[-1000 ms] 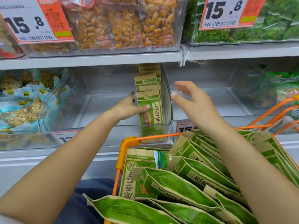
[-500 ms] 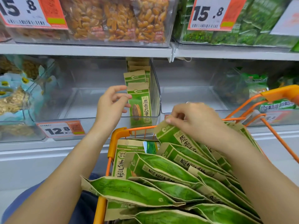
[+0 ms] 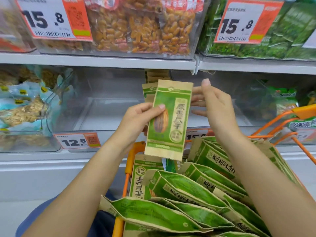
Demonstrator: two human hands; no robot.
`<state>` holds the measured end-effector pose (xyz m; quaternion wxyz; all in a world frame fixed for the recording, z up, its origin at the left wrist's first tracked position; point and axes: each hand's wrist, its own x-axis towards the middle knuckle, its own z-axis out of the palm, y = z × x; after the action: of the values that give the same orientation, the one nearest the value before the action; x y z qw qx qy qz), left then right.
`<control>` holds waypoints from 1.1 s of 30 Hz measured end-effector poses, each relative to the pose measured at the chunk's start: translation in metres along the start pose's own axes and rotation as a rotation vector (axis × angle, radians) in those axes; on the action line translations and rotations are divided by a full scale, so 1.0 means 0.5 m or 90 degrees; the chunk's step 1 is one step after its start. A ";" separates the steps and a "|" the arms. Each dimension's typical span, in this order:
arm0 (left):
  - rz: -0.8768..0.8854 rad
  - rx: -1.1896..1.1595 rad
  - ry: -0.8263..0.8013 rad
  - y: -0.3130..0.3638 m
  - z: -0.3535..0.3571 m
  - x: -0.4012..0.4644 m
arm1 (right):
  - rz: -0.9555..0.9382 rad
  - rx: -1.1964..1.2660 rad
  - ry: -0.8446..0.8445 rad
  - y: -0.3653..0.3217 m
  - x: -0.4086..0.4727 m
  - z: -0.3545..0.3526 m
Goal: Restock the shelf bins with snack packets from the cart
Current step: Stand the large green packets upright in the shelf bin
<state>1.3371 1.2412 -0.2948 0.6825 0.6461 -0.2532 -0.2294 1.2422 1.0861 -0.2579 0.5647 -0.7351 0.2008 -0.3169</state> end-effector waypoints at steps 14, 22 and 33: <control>0.032 0.203 0.153 -0.068 -0.050 0.113 | 0.008 -0.536 -0.249 0.086 -0.019 -0.001; -0.046 0.511 0.129 -0.073 -0.033 0.111 | -0.010 -0.450 -0.210 0.076 -0.025 -0.007; 0.102 0.469 0.198 -0.038 -0.030 0.075 | 0.024 -0.536 -0.457 -0.040 -0.069 -0.084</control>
<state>1.3759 1.2278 -0.3126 0.4511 0.8527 -0.2616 0.0312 1.1870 1.0849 -0.2404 0.2610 -0.9554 0.1185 0.0712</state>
